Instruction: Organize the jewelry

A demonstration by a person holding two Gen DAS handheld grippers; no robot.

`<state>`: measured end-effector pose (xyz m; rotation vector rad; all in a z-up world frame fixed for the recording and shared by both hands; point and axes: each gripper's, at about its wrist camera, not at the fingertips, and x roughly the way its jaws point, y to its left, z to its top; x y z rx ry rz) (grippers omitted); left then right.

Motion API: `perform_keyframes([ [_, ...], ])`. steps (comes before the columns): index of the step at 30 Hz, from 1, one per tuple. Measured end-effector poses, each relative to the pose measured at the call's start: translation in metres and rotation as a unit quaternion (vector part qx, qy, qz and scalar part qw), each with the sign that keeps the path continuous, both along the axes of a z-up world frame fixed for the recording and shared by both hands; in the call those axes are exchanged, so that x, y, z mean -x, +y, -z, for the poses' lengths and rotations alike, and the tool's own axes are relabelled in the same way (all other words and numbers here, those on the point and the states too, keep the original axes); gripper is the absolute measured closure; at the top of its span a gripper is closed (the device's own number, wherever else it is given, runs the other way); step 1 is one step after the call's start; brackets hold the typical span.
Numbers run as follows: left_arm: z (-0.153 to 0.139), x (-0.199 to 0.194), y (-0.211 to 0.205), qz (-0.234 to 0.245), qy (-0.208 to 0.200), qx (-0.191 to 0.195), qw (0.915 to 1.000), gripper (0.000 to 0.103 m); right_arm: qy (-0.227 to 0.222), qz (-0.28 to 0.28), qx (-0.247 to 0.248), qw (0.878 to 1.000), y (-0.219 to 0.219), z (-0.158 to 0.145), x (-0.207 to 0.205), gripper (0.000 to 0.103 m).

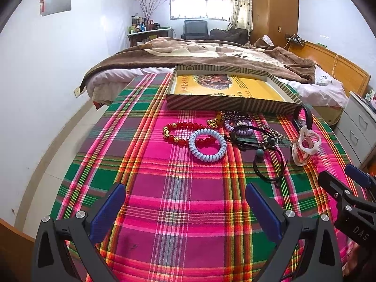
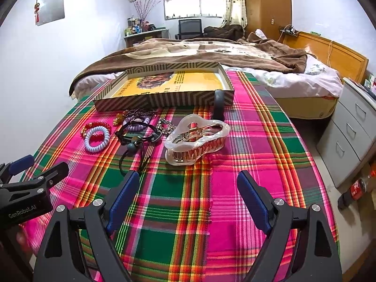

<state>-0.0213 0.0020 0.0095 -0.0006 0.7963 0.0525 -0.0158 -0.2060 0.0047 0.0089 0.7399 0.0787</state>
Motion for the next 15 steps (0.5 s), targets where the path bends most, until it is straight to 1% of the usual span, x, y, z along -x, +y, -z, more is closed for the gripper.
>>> perform_keyframes([
  [15, -0.0040, 0.0004, -0.0038, 0.008, -0.002, 0.001, 1.0000, 0.000, -0.004, 0.001, -0.001, 1.000, -0.0009, -0.0014, 0.0011, 0.018],
])
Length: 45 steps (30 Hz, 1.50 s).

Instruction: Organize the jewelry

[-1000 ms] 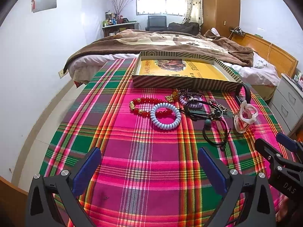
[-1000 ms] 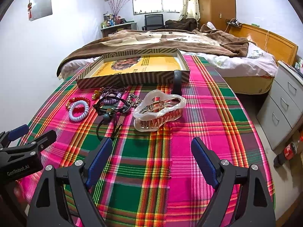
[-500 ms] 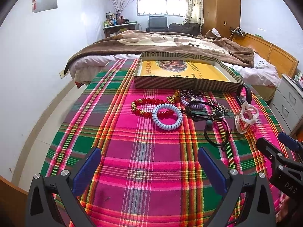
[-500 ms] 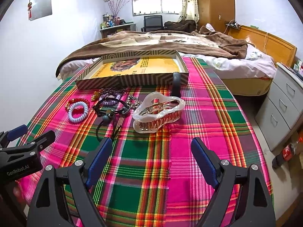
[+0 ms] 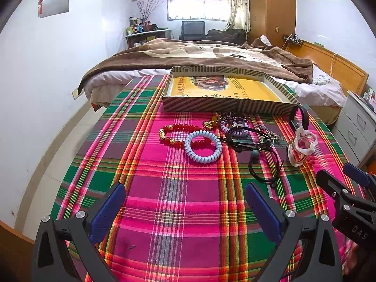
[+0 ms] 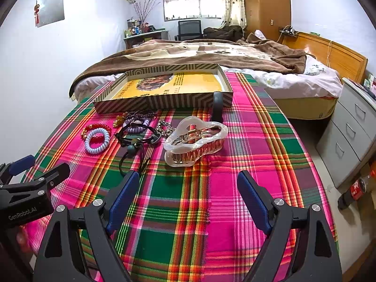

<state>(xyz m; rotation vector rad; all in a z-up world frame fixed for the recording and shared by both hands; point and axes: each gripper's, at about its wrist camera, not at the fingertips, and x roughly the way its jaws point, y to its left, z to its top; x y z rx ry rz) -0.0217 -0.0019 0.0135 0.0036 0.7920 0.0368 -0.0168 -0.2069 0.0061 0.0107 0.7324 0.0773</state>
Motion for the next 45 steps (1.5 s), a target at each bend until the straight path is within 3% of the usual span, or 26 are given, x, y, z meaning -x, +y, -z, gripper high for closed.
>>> perform_keyframes([
  [33, 0.001, -0.008, 0.004, 0.009, 0.008, 0.013, 0.9998, 0.000, 0.005, 0.005, -0.005, 1.000, -0.004, 0.001, -0.008, 0.018],
  [36, 0.000, -0.008, 0.011, 0.027, 0.005, 0.036, 0.9990, 0.000, -0.001, 0.010, -0.015, 1.000, -0.010, -0.002, -0.011, 0.018],
  [41, 0.003, -0.013, 0.019, 0.038, 0.008, 0.039, 0.9985, 0.000, 0.006, 0.016, -0.018, 1.000, -0.016, -0.001, -0.030, 0.018],
  [45, 0.006, -0.019, 0.027, 0.032, 0.019, 0.041, 0.9985, 0.000, 0.021, 0.030, -0.049, 0.998, -0.022, 0.001, -0.047, 0.018],
])
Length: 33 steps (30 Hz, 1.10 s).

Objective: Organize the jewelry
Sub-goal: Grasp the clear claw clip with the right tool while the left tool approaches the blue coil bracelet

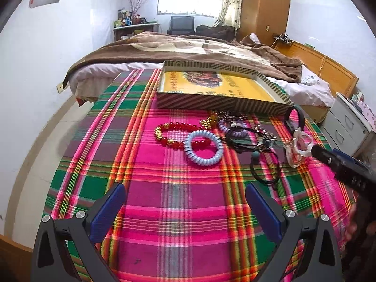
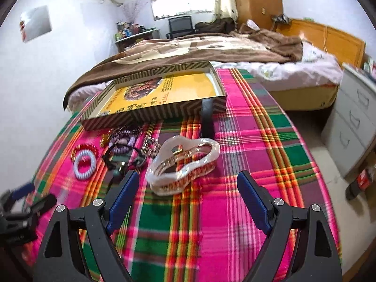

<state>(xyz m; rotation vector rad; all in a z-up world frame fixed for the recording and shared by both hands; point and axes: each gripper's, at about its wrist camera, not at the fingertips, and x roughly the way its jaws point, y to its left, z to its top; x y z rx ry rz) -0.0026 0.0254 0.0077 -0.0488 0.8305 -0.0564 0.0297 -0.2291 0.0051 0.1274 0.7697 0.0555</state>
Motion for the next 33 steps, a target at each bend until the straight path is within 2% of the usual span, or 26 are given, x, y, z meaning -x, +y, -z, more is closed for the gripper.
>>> perform_keyframes([
  [9, 0.004, -0.012, 0.017, -0.007, 0.015, 0.020, 0.9997, 0.001, 0.033, 0.055, -0.025, 0.998, -0.011, 0.009, -0.032, 0.019],
  [11, 0.008, -0.016, 0.020, -0.008, 0.025, 0.022, 0.9994, 0.000, 0.056, 0.063, -0.024, 0.996, -0.013, 0.015, -0.038, 0.034],
  [13, 0.009, -0.018, 0.020, -0.008, 0.029, 0.025, 0.9993, 0.001, 0.068, 0.066, -0.032, 0.995, -0.016, 0.018, -0.038, 0.044],
  [22, 0.016, -0.033, 0.027, 0.006, 0.049, 0.048, 0.9976, 0.000, 0.079, 0.067, -0.026, 0.994, -0.015, 0.019, -0.050, 0.048],
  [24, 0.017, -0.036, 0.028, 0.011, 0.057, 0.048, 0.9972, 0.000, 0.073, 0.058, -0.032, 0.995, -0.015, 0.018, -0.050, 0.065],
  [26, 0.018, -0.039, 0.027, 0.012, 0.060, 0.045, 0.9971, 0.000, 0.072, 0.056, -0.026, 0.996, -0.014, 0.017, -0.050, 0.069],
  [28, 0.017, -0.041, 0.027, 0.015, 0.058, 0.047, 0.9971, 0.000, 0.072, 0.046, -0.036, 0.996, -0.016, 0.016, -0.050, 0.083],
  [30, 0.016, -0.044, 0.027, 0.016, 0.056, 0.050, 0.9971, 0.000, 0.065, 0.039, -0.042, 0.996, -0.016, 0.013, -0.048, 0.085],
  [31, 0.015, -0.047, 0.026, 0.016, 0.056, 0.049, 0.9971, 0.001, 0.057, 0.035, -0.038, 0.997, -0.016, 0.011, -0.046, 0.091],
  [33, 0.015, -0.052, 0.024, 0.016, 0.054, 0.046, 0.9973, 0.000, 0.045, 0.029, -0.015, 0.998, -0.014, 0.007, -0.041, 0.091],
])
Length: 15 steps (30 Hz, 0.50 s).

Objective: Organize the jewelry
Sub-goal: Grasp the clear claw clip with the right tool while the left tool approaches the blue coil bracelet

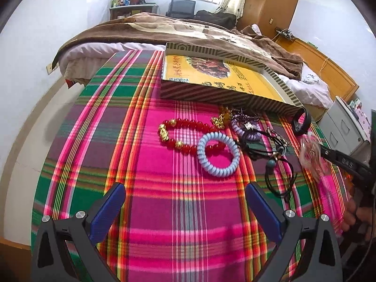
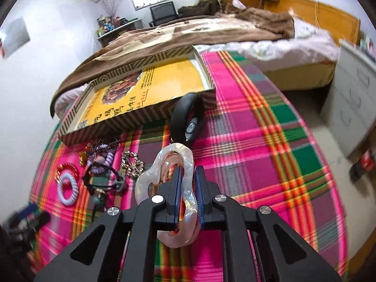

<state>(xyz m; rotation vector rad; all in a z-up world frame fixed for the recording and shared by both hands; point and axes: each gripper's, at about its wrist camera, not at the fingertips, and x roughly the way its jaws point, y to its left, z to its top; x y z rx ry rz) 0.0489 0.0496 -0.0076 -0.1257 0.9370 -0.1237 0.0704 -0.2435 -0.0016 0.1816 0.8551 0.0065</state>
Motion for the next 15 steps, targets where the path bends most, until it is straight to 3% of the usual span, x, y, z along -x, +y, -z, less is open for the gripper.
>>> perform_keyframes([
  [15, 0.017, -0.039, -0.016, -0.026, 0.024, -0.042, 0.9985, 0.018, -0.025, -0.006, -0.008, 1.000, -0.022, -0.006, 0.018, 0.091],
])
